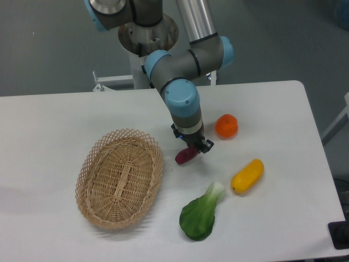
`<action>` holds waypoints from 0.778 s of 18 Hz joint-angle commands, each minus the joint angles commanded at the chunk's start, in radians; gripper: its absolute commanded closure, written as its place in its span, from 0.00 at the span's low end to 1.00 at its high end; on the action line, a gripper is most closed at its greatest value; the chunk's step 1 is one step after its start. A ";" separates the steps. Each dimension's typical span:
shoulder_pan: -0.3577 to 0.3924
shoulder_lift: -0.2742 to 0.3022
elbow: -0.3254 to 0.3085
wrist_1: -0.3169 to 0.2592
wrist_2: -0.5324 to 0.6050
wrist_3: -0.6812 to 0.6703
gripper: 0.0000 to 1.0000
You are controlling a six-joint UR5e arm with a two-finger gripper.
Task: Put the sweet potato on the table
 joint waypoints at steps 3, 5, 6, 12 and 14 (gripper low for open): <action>0.009 0.005 0.063 0.002 -0.003 0.000 0.00; 0.012 0.011 0.106 0.002 -0.003 -0.011 0.00; 0.011 0.015 0.135 0.002 -0.005 -0.052 0.00; 0.057 0.014 0.294 -0.011 -0.011 -0.094 0.00; 0.096 0.014 0.337 -0.014 -0.052 -0.075 0.00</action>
